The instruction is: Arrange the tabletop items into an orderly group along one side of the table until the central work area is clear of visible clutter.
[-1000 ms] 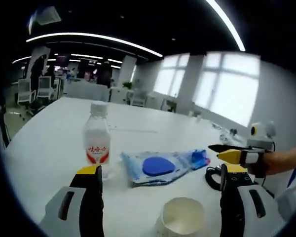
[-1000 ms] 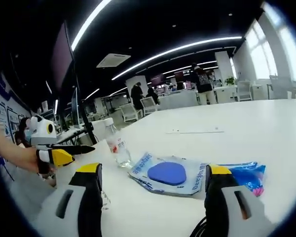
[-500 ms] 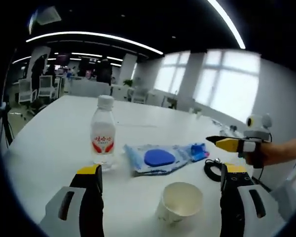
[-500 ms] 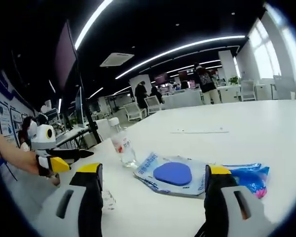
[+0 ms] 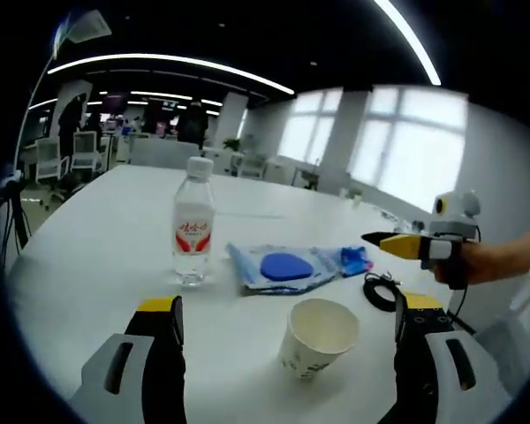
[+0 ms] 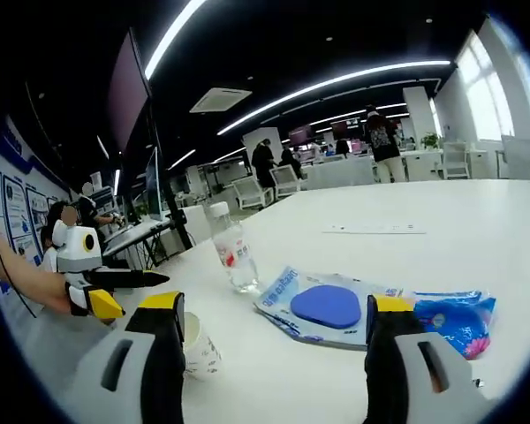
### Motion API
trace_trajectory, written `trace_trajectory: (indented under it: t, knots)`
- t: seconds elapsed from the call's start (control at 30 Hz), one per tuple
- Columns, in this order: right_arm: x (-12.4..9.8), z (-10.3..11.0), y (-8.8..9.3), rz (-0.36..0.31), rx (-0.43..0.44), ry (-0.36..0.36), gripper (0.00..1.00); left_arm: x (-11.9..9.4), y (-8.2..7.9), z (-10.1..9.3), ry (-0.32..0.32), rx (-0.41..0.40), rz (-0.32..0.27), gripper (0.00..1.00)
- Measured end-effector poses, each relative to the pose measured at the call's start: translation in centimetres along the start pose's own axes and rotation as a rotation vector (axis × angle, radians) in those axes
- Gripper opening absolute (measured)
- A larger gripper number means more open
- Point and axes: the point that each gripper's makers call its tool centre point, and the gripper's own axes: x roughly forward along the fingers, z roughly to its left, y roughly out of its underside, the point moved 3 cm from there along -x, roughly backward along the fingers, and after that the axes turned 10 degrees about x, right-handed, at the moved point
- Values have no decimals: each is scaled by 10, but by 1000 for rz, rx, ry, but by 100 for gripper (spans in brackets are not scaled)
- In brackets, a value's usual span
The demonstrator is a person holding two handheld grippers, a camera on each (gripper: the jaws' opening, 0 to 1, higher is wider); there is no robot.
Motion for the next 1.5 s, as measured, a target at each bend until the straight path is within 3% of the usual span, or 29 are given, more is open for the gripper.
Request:
trace_trajectory:
  t: [0.43, 1.0, 1.23, 1.5]
  knots:
    - [7, 7, 3, 20, -5, -24, 82, -1, 2, 2, 2, -2, 5, 96]
    - [9, 7, 13, 46, 6, -39, 81, 15, -26, 65, -116, -18, -38, 96]
    - [9, 1, 18, 59, 15, -31, 79, 32, -40, 77, -132, -5, -52, 96]
    - [7, -5, 21, 63, 30, -10, 78, 50, -44, 89, -152, -3, -45, 96]
